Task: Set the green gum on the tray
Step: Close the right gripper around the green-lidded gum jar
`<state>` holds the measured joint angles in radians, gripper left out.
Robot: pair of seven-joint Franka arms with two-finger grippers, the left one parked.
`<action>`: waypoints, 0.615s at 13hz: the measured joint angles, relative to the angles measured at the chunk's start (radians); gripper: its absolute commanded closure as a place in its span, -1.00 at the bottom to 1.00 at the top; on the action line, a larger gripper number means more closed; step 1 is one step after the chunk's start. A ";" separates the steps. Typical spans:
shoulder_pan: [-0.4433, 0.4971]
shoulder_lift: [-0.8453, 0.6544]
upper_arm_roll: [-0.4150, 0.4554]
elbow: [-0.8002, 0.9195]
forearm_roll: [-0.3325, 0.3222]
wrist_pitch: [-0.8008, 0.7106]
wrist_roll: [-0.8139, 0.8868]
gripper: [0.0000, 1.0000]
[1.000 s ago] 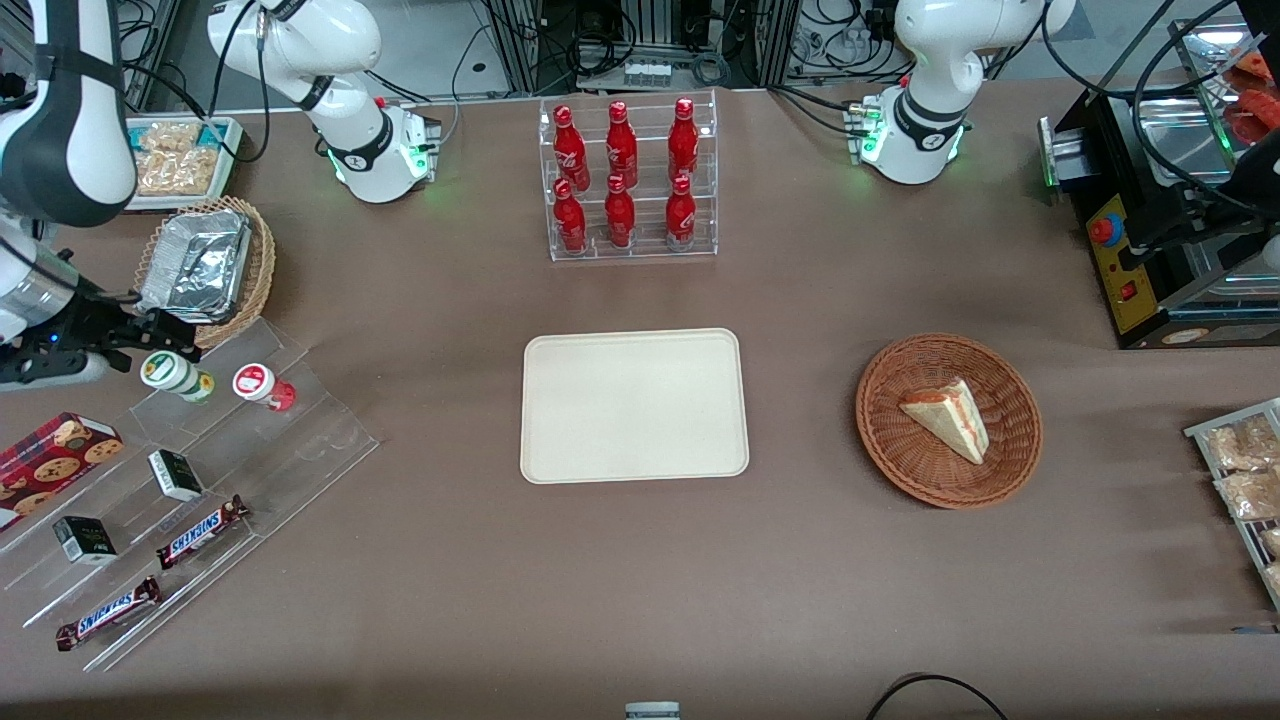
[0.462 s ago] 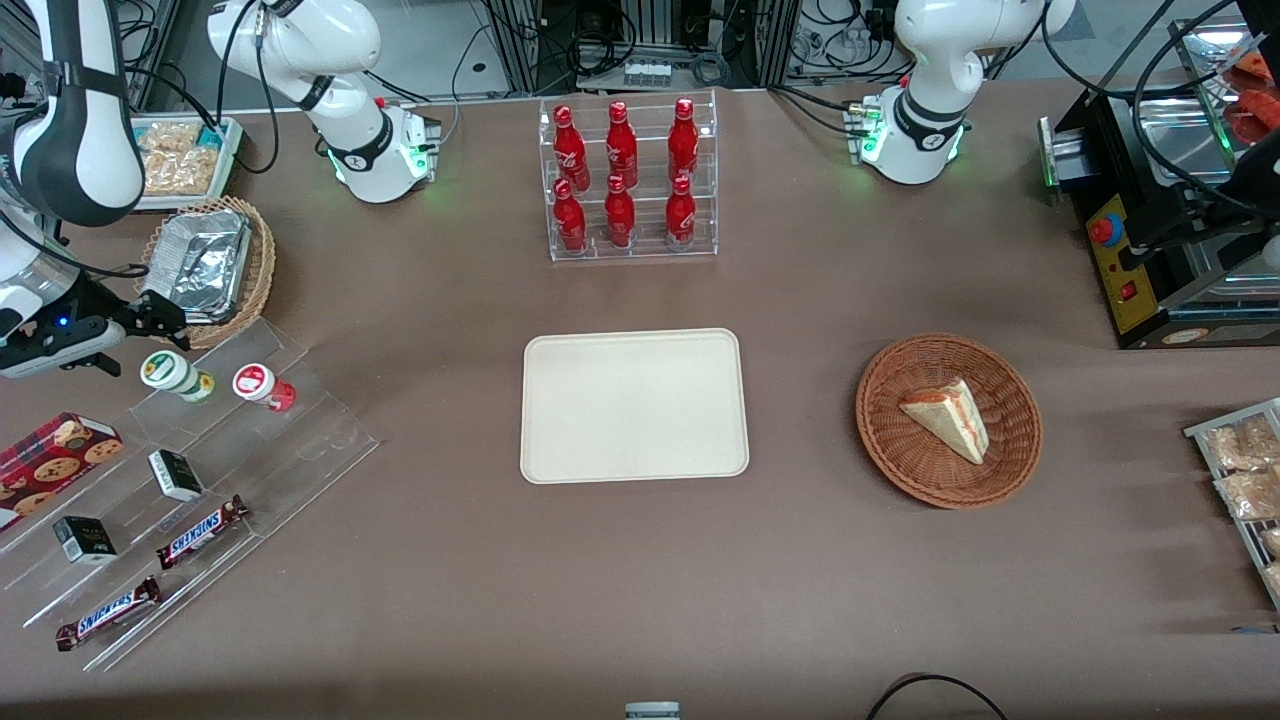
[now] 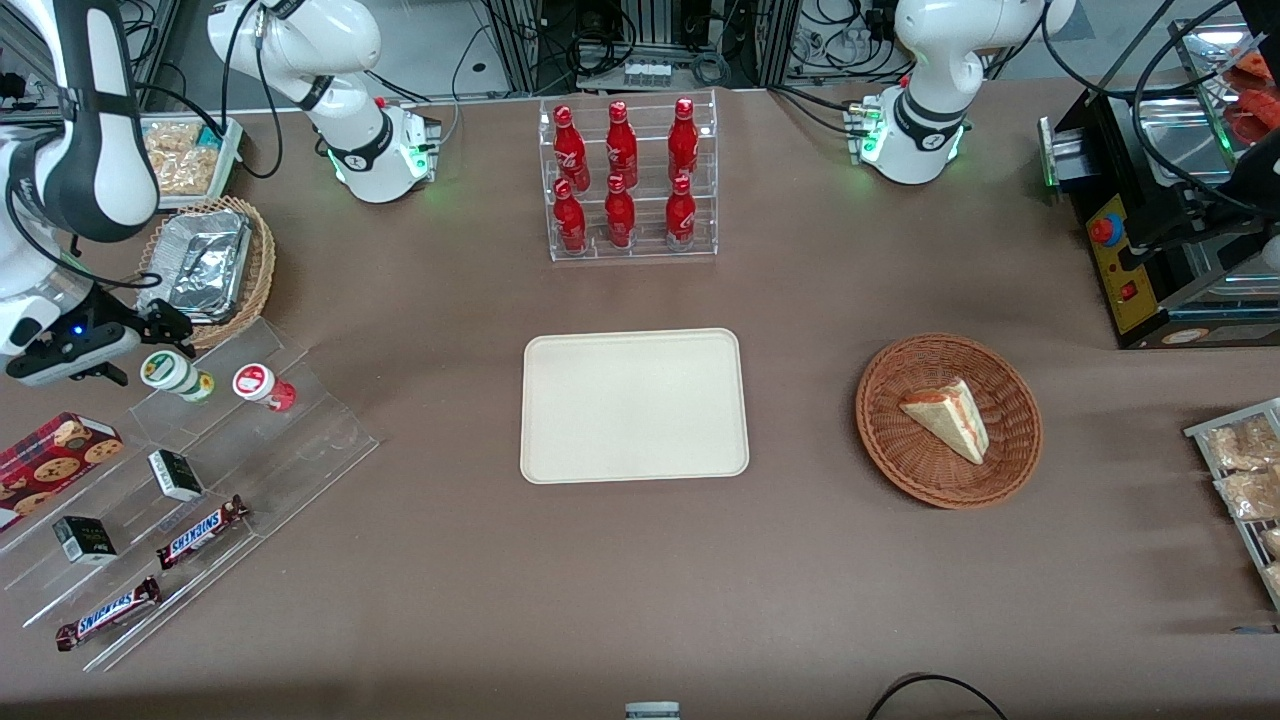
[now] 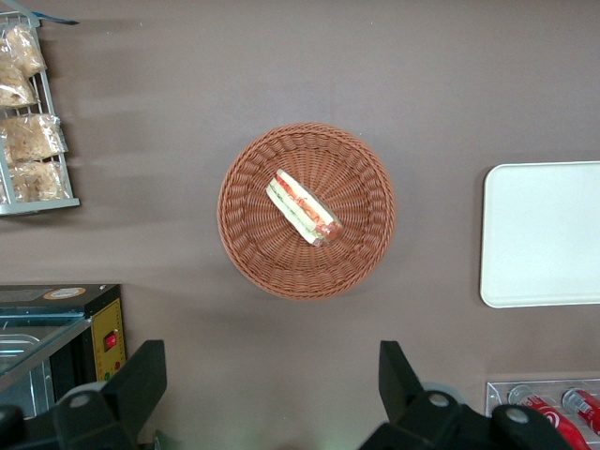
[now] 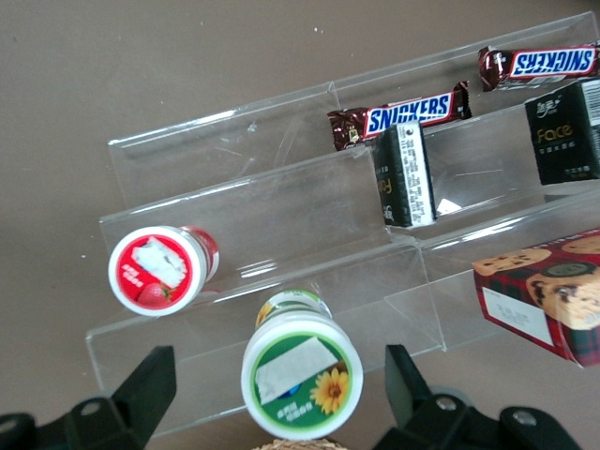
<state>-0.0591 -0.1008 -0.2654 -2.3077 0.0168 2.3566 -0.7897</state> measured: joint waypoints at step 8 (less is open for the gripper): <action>-0.001 0.035 -0.002 0.000 0.000 0.027 -0.016 -0.98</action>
<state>-0.0601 -0.0662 -0.2678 -2.3078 0.0168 2.3832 -0.8057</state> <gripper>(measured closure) 0.009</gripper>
